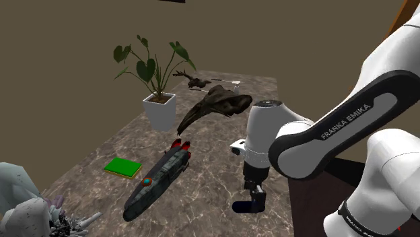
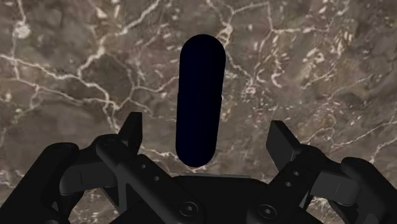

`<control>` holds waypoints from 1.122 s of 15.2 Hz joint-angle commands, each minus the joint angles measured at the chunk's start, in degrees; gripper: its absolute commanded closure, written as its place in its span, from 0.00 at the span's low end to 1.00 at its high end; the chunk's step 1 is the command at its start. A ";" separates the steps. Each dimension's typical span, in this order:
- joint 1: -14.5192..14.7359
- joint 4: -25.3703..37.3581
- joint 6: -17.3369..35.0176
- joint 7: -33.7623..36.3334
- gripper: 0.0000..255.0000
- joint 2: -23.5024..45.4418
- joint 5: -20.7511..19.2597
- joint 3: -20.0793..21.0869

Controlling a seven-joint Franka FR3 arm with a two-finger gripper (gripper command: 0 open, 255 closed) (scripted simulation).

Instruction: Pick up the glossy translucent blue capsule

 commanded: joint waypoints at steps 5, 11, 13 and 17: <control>1.86 -0.23 6.88 -3.46 0.00 6.52 3.69 -0.28; 2.29 -0.10 8.60 -4.44 1.00 8.41 4.86 -0.35; 2.28 -0.11 8.59 -4.44 1.00 8.40 4.85 -0.35; 2.28 -0.12 8.56 -4.42 1.00 8.36 4.83 -0.34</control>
